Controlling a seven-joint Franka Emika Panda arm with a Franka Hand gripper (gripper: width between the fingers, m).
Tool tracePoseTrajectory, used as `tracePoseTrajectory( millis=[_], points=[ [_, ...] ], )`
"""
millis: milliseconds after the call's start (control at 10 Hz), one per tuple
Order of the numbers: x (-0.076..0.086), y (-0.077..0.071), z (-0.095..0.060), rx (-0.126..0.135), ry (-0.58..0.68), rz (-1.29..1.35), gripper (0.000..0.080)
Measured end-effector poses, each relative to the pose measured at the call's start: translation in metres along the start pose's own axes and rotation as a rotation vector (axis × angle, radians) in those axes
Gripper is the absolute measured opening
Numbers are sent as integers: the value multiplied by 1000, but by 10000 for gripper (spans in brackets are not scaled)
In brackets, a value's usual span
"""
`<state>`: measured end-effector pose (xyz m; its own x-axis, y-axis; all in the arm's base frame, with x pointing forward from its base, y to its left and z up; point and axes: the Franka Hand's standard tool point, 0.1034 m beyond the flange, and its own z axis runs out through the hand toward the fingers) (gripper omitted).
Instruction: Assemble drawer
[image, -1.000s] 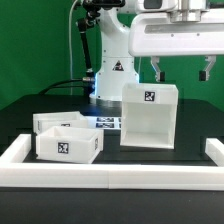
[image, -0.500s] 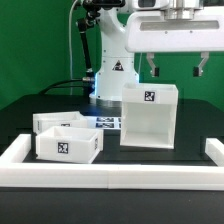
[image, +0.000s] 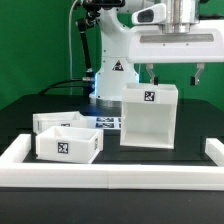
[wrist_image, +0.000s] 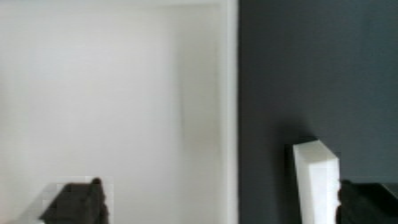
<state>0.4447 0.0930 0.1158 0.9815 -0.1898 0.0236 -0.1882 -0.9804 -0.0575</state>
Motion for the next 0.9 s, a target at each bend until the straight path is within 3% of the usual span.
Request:
tracePoseTrajectory(
  millis=[300,400,500,600,700,800,900],
  points=[
    [-4,-7,13,5,-1,-8,650],
    [-5,-7,14,5,-2,-8,526],
    [-4,-7,14,5,-2,-9,526],
    [-4,-6,14,5,-2,-10,392],
    [-4,-6,14,5,-2,-10,207],
    [-4,-6,14,5,-2,-11,207],
    [-4,-6,14,5,-2,-11,81]
  ],
)
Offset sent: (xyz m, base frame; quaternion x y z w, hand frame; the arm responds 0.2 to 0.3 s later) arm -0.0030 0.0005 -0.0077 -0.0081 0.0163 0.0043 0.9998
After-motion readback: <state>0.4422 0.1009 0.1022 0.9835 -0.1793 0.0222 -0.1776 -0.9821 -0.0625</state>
